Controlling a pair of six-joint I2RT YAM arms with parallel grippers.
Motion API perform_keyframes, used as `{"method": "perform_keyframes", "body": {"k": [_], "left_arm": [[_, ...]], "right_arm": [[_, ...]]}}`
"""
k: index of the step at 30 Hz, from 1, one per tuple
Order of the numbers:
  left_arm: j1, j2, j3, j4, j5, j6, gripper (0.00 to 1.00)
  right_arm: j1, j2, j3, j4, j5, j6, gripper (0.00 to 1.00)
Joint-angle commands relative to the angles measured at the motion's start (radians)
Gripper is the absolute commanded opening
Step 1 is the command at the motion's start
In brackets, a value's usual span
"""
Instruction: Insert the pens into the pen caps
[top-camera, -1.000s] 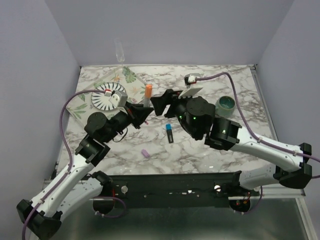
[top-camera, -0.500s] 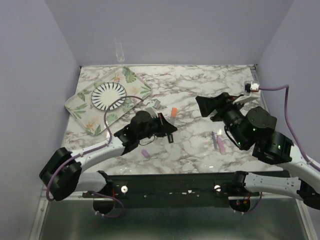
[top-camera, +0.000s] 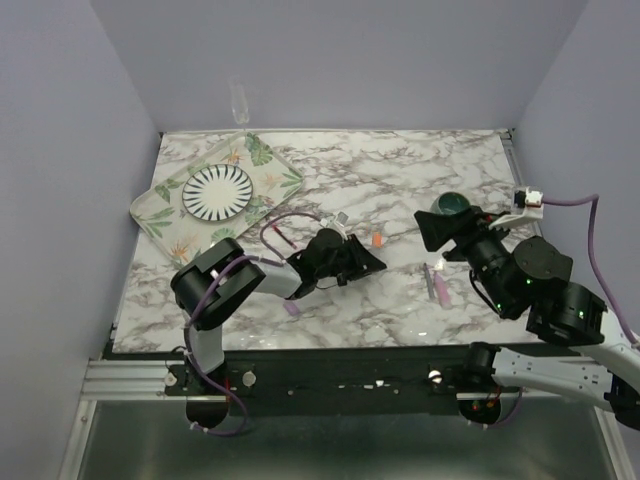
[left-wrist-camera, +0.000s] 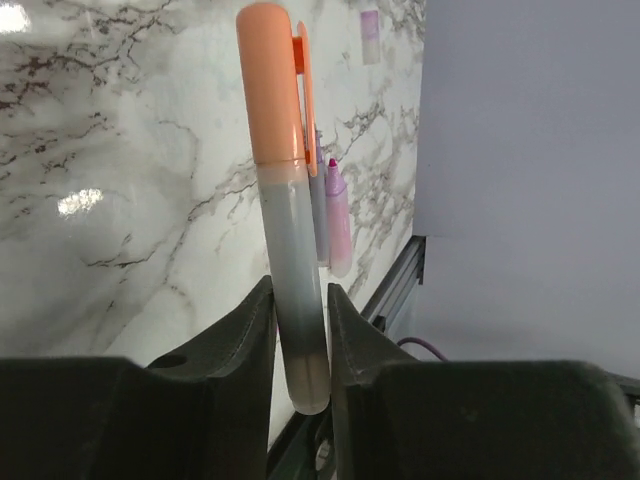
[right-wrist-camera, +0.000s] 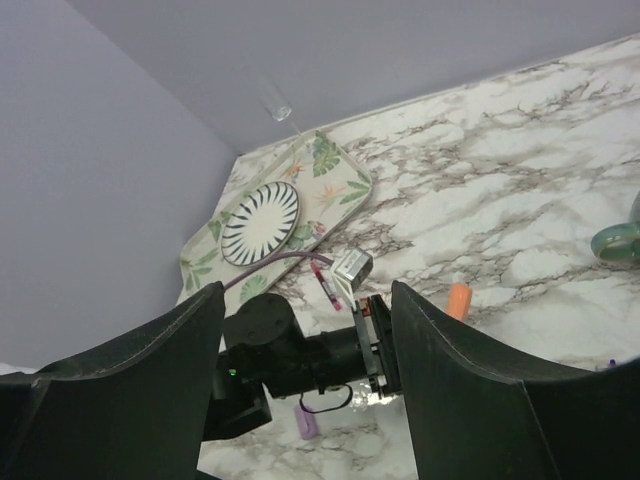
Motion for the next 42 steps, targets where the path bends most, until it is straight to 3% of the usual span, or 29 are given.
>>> {"method": "perform_keyframes", "body": {"k": [1,5,15,21,25,28,32,34,36,37,42], "left_arm": [[-0.011,0.058,0.013,0.11,0.041,-0.096,0.34],[-0.014,0.057,-0.013,0.069,0.02,-0.104,0.53],[-0.022,-0.003,-0.082,0.029,-0.002,-0.111,0.54],[-0.024,-0.204,-0.099,-0.178,-0.141,0.052,0.56],[-0.022,-0.363,-0.064,-0.412,-0.258,0.18,0.59],[-0.022,-0.451,-0.018,-0.604,-0.36,0.263,0.59],[-0.022,-0.592,0.015,-0.779,-0.525,0.352,0.61],[-0.02,-0.691,0.018,-0.836,-0.621,0.393,0.67],[-0.017,-0.752,0.028,-0.853,-0.666,0.48,0.89],[-0.017,-0.793,0.039,-0.876,-0.699,0.51,0.95],[-0.001,-0.842,0.142,-0.974,-0.776,0.663,0.99]], "right_arm": [[-0.002,-0.038,-0.021,-0.016,0.054,0.016,0.73],[-0.004,-0.038,-0.022,-0.015,0.058,0.012,0.74],[-0.002,0.002,-0.03,-0.029,0.046,0.048,0.73],[-0.004,0.042,-0.05,-0.186,0.078,0.229,0.69],[-0.039,0.074,-0.09,-0.311,0.048,0.337,0.62],[-0.114,0.108,-0.153,-0.404,-0.061,0.432,0.59],[-0.235,0.166,-0.295,-0.391,-0.241,0.461,0.59],[-0.269,0.189,-0.361,-0.388,-0.264,0.478,0.58],[-0.28,0.224,-0.399,-0.392,-0.268,0.515,0.58],[-0.293,0.238,-0.409,-0.395,-0.273,0.535,0.58],[-0.329,0.353,-0.475,-0.238,-0.314,0.517,0.56]]}}
